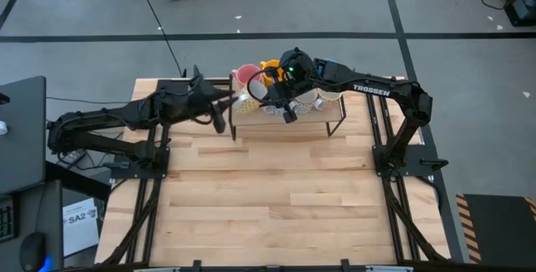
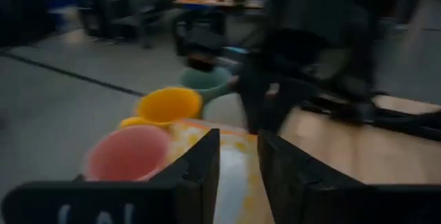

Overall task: Place coffee mugs
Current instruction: Put the white-yellow mug on the shelf

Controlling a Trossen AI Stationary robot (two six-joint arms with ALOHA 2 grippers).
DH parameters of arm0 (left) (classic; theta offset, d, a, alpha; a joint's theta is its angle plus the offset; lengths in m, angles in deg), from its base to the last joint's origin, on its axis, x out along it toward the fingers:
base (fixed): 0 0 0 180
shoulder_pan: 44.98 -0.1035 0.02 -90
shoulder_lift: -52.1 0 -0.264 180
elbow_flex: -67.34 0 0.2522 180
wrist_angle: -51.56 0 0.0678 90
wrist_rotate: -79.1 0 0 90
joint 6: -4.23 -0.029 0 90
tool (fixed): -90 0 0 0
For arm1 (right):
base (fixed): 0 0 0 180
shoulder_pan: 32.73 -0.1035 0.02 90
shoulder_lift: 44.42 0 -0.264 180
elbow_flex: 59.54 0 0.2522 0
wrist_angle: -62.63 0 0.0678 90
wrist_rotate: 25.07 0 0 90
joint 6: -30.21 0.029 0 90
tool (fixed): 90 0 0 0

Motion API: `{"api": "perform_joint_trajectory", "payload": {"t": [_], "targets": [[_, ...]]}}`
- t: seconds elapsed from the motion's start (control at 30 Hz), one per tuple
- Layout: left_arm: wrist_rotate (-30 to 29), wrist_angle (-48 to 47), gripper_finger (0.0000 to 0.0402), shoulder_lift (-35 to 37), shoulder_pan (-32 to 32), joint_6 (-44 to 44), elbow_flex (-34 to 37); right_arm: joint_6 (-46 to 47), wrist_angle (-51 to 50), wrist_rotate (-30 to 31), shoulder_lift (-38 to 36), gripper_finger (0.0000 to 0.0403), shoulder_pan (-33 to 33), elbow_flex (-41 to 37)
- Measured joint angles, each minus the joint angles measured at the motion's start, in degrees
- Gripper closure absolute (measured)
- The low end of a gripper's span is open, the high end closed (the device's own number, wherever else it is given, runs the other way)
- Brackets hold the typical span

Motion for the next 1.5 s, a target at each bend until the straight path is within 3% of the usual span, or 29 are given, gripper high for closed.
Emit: {"api": "perform_joint_trajectory", "payload": {"t": [0.2, 0.47, 1.07, 1.5], "targets": [[12.2, -0.9, 0.0258, -0.1, 0.0, -1.5, 0.0, 0.0, -0.1, 0.0, 0.0, 0.0376, 0.0, 0.0], [7.5, -0.1, 0.0253, -0.1, -0.2, -0.1, 0.0, 0.0, -0.1, 0.0, 0.0, 0.0376, 0.0, 0.0], [8.1, 2.2, 0.0251, 0.0, -0.1, -2.2, 0.0, 0.0, -0.1, 0.0, 0.0, 0.0376, 0.0, 0.0], [5.2, 0.6, 0.0159, -1.4, -0.1, -1.3, 0.0, 0.0, -0.1, 0.0, 0.0, 0.0376, 0.0, 0.0]]}}
